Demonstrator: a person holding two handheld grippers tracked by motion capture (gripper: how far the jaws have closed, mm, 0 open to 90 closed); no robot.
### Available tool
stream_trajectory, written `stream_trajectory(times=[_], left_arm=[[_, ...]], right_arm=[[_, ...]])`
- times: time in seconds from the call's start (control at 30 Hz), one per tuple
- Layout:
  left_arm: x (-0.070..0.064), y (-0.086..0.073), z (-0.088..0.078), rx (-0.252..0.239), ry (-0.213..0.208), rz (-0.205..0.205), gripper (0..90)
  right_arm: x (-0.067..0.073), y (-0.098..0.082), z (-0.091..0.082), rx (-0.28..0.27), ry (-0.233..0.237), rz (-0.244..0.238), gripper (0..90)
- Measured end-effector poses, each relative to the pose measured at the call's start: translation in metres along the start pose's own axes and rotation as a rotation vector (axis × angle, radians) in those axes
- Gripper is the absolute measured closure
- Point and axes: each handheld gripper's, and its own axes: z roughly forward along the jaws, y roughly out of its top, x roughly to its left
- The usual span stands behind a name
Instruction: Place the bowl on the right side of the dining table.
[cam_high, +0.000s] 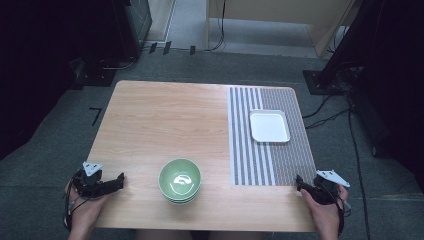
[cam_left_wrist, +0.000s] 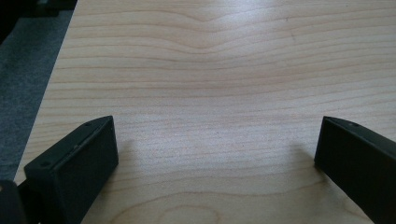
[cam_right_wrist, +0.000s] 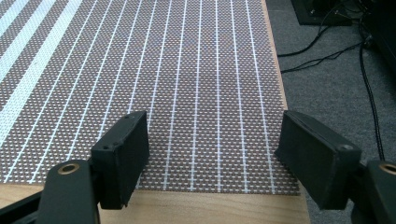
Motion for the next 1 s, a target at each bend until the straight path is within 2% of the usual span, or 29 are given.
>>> stream_trajectory(times=[0.3,0.33,0.37,0.6,0.83,0.93,1.0], left_arm=[[-0.001,0.003,-0.001,0.026,0.008,-0.012,0.1],[-0.001,0.003,-0.001,0.026,0.008,-0.012,2.5],[-0.001,0.005,-0.002,0.017,0.004,-0.029,4.1],[-0.002,0.011,-0.008,-0.027,-0.022,-0.071,4.0],[-0.007,0.015,-0.014,-0.057,-0.055,-0.072,3.9],[-0.014,0.021,-0.021,-0.084,-0.059,-0.053,3.9],[-0.018,0.024,-0.025,-0.096,-0.077,-0.045,3.9]], right_arm=[[0.000,0.000,0.000,0.000,0.000,0.001,24.7],[0.000,0.000,0.000,0.000,0.000,0.001,24.7],[0.001,0.000,0.001,0.002,0.000,-0.002,22.9],[0.001,0.002,0.002,0.006,-0.005,0.005,22.3],[0.001,0.002,0.002,0.006,-0.005,0.005,22.3],[0.001,0.002,0.002,0.006,-0.005,0.005,22.3],[0.001,0.002,0.002,0.006,-0.005,0.005,22.3]])
